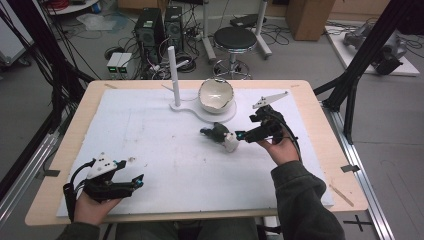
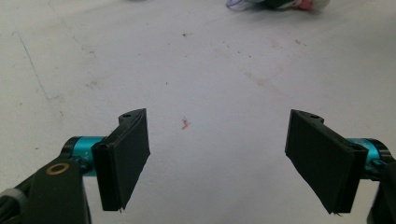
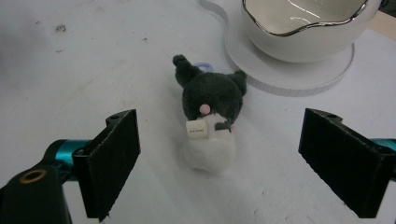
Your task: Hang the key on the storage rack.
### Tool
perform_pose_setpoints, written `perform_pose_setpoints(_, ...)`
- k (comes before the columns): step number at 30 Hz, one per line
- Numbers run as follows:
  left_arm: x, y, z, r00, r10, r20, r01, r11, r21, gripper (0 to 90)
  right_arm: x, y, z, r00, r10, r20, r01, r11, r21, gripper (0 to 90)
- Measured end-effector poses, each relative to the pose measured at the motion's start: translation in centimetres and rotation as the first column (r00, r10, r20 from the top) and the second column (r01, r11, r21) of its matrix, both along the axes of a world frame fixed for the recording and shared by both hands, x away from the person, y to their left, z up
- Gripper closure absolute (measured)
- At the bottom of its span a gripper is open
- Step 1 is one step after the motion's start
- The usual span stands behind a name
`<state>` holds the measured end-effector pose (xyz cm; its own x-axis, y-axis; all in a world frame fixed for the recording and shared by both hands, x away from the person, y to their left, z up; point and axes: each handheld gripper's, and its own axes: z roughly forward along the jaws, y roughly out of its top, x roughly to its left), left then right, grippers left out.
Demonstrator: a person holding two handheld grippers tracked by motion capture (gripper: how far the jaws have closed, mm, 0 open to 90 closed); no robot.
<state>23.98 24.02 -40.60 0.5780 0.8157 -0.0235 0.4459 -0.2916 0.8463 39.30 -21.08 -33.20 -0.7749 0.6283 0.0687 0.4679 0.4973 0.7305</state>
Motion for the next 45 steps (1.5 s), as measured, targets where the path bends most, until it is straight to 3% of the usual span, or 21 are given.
perform_pose_setpoints(7, 0.1, -0.1, 0.0, 1.0000, -0.001, -0.001, 0.001, 1.0000, -0.004, 22.1, 0.9, 0.8, 0.1, 0.9999, -0.005, -0.009, 0.005, 1.000, -0.011, 11.9)
perform_pose_setpoints(18, 0.1, -0.1, -0.1, 1.0000, -0.004, -0.005, 0.004, 1.0000, 0.002, 22.1, 2.5, 2.3, -1.3, 0.9980, -0.012, -0.063, 0.011, 1.000, -0.017, 13.9)
perform_pose_setpoints(29, 0.2, 0.1, -0.1, 1.0000, 0.003, -0.004, -0.003, 1.0000, -0.003, 22.1, 3.4, 3.8, -2.8, 0.9950, -0.002, -0.100, -0.004, 0.998, -0.058, 15.5)
perform_pose_setpoints(33, 0.2, 0.0, -0.1, 1.0000, 0.003, -0.004, -0.003, 1.0000, -0.002, 22.1, 3.7, 4.3, -3.3, 0.9939, 0.007, -0.110, -0.017, 0.996, -0.088, 19.3)
perform_pose_setpoints(39, 0.2, 0.0, -0.1, 1.0000, 0.003, -0.007, -0.004, 1.0000, -0.005, 22.1, 3.9, 4.6, -4.4, 0.9894, 0.006, -0.145, -0.019, 0.996, -0.086, 23.7)
perform_pose_setpoints(45, 0.2, -0.1, -0.1, 1.0000, -0.001, -0.009, 0.001, 1.0000, -0.004, 22.1, 4.1, 5.0, -4.6, 0.9886, 0.006, -0.151, -0.020, 0.996, -0.091, 27.2)
